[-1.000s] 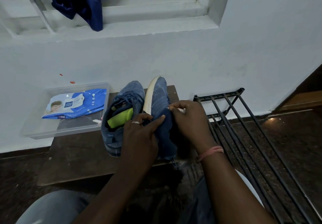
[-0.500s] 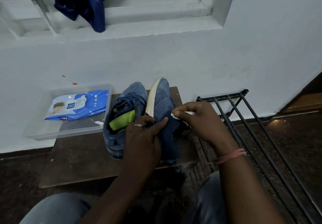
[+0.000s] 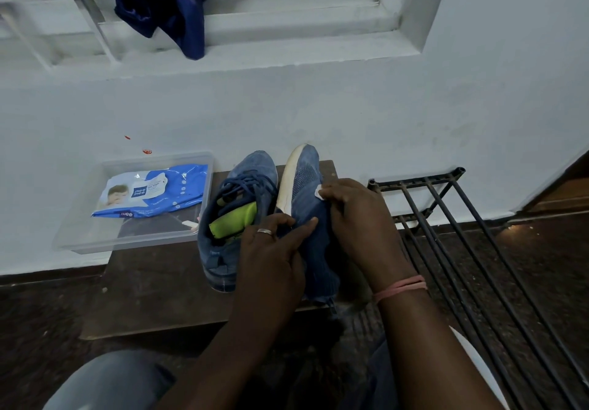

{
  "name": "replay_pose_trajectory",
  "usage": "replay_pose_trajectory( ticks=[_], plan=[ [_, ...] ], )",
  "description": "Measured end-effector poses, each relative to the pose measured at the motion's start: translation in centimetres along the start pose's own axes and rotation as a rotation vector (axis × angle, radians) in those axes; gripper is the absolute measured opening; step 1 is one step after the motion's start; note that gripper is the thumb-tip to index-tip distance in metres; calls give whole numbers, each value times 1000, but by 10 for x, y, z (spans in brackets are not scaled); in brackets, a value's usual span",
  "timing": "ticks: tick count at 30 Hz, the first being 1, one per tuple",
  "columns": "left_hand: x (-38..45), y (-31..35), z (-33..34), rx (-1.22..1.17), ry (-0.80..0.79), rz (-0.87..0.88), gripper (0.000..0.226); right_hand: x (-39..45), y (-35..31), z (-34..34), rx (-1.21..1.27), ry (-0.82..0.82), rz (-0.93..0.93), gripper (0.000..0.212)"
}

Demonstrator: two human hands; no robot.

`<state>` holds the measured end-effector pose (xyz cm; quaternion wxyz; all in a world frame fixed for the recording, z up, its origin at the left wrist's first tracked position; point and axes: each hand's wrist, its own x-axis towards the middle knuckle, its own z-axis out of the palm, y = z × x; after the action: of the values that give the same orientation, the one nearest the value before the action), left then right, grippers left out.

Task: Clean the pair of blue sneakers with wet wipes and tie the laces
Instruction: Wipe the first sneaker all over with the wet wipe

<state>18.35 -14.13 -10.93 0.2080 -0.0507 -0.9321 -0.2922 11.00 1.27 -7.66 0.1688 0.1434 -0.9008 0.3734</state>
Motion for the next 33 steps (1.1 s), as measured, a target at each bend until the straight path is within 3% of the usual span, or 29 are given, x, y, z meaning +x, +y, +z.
replay_pose_trajectory(
  ticks=[3,6,8,11,15,21,26,30,33],
  plan=[
    [0,-1,-1,-10,21,9,55,1,-3,-5,26,-22,-52,28],
    [-1,4,-2,-24,40,-31,45,-6,-15,-6,0,-195,-167,21],
    [0,7,-3,-56,58,-49,32,-11,-20,-4,-16,-262,-148,18],
    [0,10,-5,-133,45,-86,20,-6,-12,2,53,-141,23,14],
    [-2,14,-5,-143,11,-99,28,-4,-10,12,74,53,176,12],
    [2,15,-11,-238,58,-148,37,-17,-33,15,-57,-157,-62,13],
    [2,17,-9,-213,43,-161,44,-5,-12,14,-106,67,92,12],
    [4,13,-11,-231,90,-167,42,-15,-32,22,-68,-87,-15,16],
    [5,16,-11,-235,82,-157,42,-8,-21,19,-132,-4,69,16]
  ],
)
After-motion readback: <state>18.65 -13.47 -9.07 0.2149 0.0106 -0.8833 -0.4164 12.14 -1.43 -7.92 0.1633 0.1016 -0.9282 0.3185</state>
